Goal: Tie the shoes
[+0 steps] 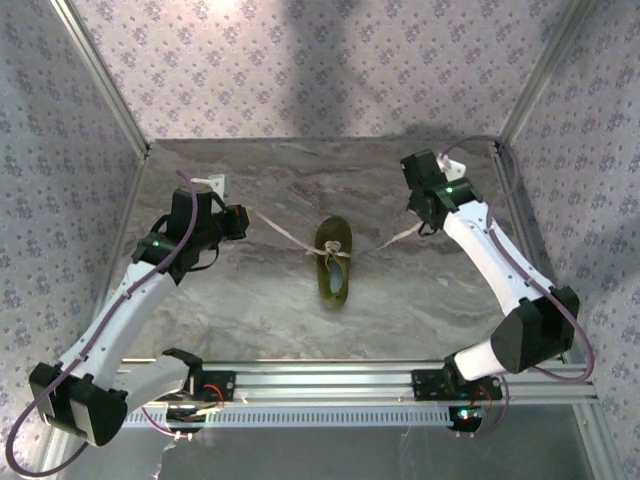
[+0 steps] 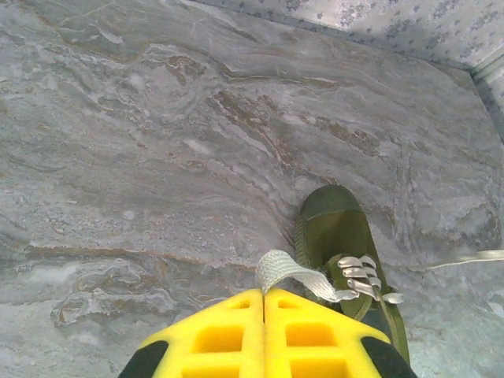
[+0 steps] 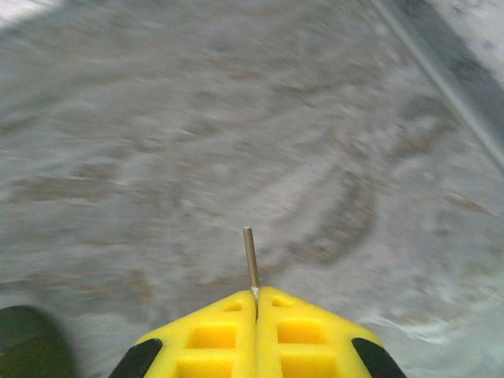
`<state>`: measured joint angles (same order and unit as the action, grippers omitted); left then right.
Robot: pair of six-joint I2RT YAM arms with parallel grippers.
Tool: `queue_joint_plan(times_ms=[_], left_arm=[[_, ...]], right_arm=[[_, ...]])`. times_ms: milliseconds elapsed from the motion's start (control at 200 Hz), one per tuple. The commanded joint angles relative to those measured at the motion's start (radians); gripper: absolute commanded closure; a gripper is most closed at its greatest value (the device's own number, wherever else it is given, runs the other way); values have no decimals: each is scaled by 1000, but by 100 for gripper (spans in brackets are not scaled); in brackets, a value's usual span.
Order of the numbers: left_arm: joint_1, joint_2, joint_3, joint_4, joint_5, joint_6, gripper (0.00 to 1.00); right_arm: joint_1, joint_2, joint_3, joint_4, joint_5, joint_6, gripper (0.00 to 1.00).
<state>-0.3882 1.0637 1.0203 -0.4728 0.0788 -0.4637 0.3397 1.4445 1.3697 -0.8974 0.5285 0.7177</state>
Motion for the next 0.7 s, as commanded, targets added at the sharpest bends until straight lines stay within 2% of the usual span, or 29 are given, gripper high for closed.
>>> queue_joint_plan(times_ms=[0,170,260,455,695], left_arm=[[-11,3,3,7,64,37,100],[-77,26,15,30,92,86,100],[-95,16,9,38,91,96,100],[-98,-75,-77,76,14,51,100],[-102,-153,-144,106,12,14,100]], right_arm=[[-110,-23,-76,-16,-50,15,100],[-87,32,-17,56,-152,-15,100],[-30,60,46,94,-181,-25,100],[110,178,217,108,-217,-34,100],[272,357,427,85,-248,-35,100]])
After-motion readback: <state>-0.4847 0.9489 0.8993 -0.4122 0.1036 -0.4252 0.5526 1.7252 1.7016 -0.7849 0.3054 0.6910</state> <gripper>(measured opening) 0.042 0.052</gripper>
